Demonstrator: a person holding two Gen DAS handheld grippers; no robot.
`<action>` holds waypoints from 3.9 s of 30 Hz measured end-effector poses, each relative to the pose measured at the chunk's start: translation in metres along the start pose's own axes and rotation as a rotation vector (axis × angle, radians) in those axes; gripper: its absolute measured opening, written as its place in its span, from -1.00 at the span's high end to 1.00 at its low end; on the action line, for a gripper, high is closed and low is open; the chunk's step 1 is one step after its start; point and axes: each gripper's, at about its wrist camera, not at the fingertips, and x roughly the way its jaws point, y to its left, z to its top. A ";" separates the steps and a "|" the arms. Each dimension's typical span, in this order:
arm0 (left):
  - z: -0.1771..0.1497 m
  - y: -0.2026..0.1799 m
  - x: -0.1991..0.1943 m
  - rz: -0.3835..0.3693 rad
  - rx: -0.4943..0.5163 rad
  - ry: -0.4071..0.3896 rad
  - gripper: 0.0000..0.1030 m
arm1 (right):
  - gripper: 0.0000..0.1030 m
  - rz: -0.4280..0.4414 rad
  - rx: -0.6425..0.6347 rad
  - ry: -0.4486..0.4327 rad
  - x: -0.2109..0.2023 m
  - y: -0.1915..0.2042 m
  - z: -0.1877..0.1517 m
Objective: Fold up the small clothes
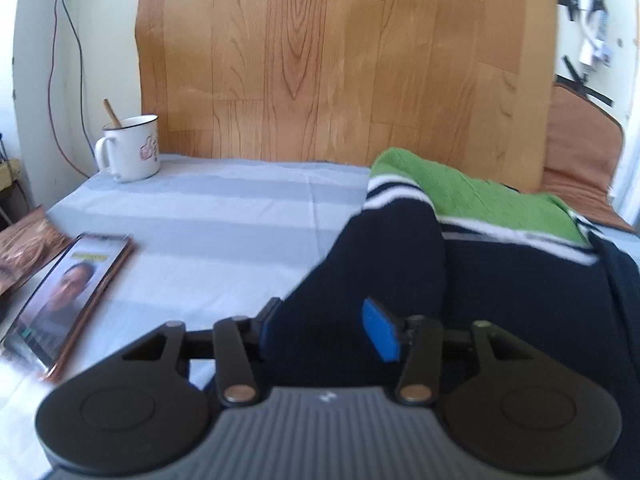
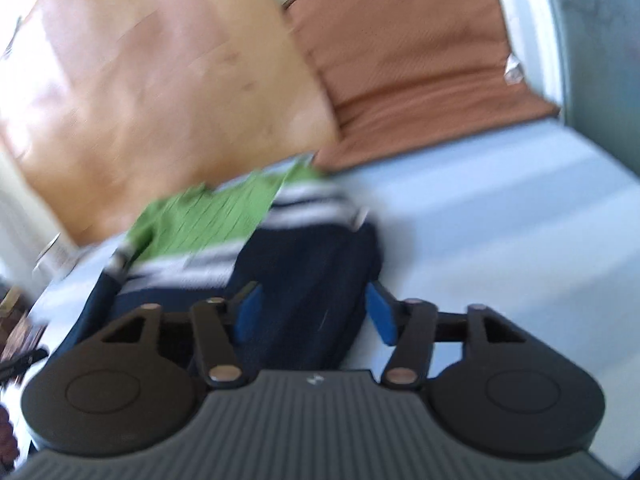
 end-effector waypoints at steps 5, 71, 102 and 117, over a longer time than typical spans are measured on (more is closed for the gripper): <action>-0.027 0.006 -0.032 -0.061 -0.009 0.054 0.09 | 0.77 0.045 -0.008 0.067 0.006 0.018 -0.032; -0.038 0.081 -0.034 -0.201 -0.365 0.137 0.08 | 0.14 0.130 -0.369 0.132 -0.042 0.111 -0.010; -0.015 0.067 -0.023 -0.277 -0.342 -0.050 0.70 | 0.72 0.300 -0.481 0.264 0.223 0.282 0.024; -0.007 0.038 -0.024 -0.265 -0.266 -0.066 0.69 | 0.22 0.358 -0.393 0.251 0.147 0.234 0.053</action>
